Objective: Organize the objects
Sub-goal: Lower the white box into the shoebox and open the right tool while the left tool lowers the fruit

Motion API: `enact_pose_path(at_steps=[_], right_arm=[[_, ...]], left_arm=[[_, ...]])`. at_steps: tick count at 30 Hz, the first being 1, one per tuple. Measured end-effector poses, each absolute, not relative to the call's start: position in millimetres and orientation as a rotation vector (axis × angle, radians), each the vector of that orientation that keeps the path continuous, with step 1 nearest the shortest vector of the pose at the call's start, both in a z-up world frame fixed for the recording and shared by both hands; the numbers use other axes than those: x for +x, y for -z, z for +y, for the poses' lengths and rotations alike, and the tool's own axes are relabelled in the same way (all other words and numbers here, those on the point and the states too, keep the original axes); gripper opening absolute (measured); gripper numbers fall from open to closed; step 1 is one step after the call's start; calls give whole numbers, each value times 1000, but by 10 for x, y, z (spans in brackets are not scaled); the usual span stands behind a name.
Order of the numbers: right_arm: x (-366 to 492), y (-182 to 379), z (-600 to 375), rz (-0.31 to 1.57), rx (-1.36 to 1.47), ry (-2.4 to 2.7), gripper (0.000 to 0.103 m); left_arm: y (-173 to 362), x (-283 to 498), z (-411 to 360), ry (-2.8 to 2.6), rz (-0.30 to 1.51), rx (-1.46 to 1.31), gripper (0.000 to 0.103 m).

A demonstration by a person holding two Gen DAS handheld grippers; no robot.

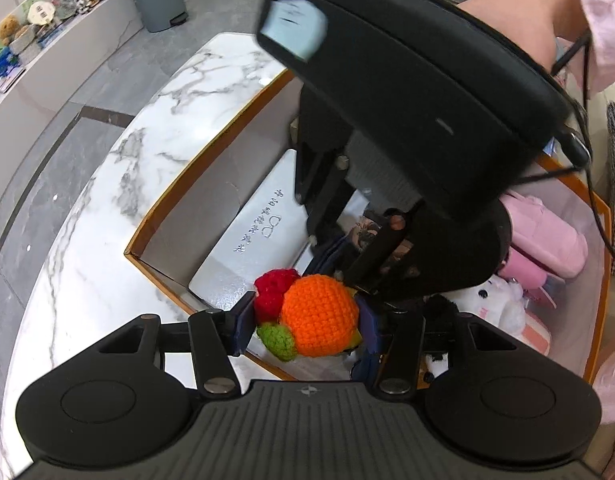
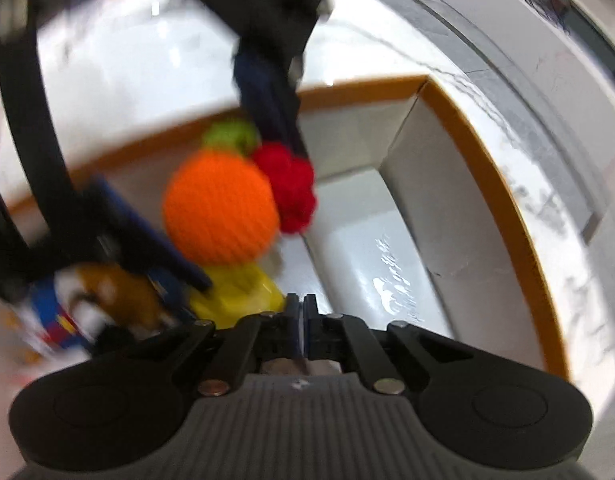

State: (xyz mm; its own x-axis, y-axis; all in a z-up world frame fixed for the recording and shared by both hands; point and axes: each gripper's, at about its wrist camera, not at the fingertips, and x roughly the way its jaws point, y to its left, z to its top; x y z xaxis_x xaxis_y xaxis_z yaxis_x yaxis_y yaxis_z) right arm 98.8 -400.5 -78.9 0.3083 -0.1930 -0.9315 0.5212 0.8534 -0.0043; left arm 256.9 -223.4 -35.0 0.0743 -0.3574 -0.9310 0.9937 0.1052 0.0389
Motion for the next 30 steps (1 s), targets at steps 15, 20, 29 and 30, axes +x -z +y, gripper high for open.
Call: enact_pose_path(at_steps=[15,20,29,30], right_arm=[[1084,989,-4064,1170,421,509,2],[1066,964,-4039,1164,416,507,3],[877,796,-4020,1189,379,558,6],[856,799,-4024,1198,379,565,6]], left_arm=[[493,2504,-2347,1249,874,1033,60],[597,2479,-2452,1253,852,1125,61],[651,2472,-2659,1315,850,1126,62],[669,2471,-2676,1322,855,1136,62]])
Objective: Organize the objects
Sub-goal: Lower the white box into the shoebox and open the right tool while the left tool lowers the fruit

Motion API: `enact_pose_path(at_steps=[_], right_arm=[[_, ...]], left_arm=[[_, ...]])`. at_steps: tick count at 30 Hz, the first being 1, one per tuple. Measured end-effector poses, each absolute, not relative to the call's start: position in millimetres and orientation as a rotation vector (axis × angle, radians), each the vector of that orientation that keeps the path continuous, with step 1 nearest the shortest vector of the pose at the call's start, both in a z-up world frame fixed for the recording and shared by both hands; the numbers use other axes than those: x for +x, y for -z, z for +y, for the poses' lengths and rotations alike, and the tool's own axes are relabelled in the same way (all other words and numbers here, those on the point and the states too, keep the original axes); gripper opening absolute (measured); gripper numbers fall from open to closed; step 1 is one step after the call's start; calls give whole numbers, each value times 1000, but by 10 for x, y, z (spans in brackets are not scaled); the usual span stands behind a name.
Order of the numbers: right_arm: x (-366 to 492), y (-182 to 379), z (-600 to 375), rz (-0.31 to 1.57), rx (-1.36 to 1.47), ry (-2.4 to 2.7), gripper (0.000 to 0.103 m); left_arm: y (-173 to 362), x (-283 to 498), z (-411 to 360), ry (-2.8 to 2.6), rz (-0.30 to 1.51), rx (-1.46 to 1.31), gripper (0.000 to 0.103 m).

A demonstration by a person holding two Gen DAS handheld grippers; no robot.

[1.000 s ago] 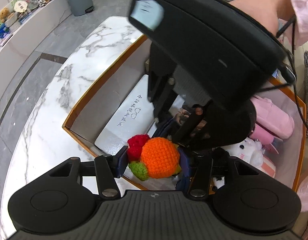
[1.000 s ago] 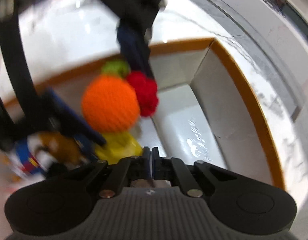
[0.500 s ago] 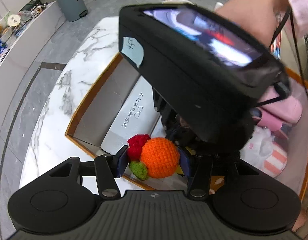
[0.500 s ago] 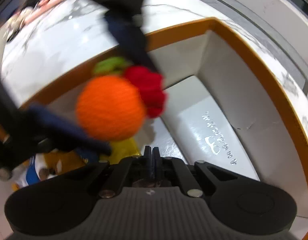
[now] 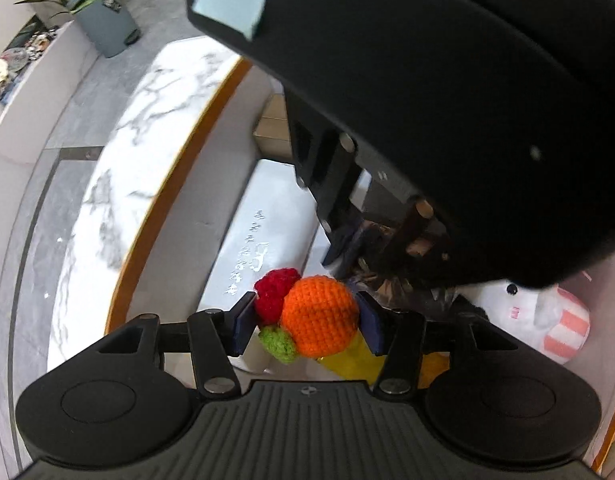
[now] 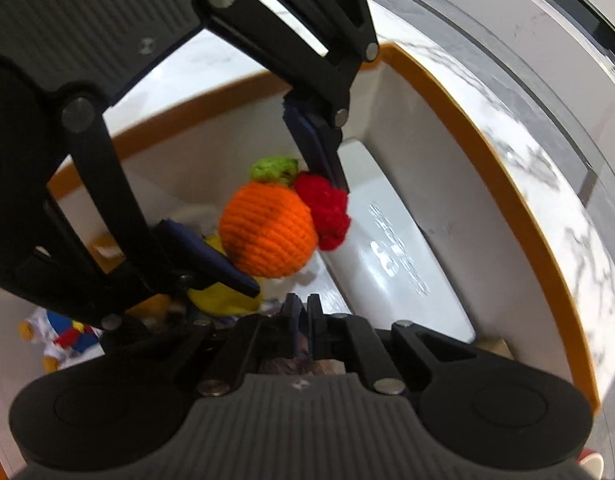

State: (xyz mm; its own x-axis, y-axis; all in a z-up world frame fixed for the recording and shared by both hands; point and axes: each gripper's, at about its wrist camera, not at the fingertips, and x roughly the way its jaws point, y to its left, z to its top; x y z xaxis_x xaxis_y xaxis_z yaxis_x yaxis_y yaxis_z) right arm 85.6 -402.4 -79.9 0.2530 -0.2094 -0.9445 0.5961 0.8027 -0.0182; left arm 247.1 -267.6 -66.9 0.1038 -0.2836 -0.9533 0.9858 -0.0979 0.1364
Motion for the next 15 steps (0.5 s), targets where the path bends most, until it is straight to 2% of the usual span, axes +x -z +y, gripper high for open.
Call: enact_pose_path(at_steps=[9,13,15], right_arm=[[738,833,-4076,1253,345,647,7],[666,749,-4141,1201,387,664,9],[657,691,-4167,1179,395,672,10]], left_arm=[[755,2500,-2678,1335,899,1131,62],[831,2511,-2659,1308,907,1142,63],[857,2530,-2656,1292,917,1135,68]])
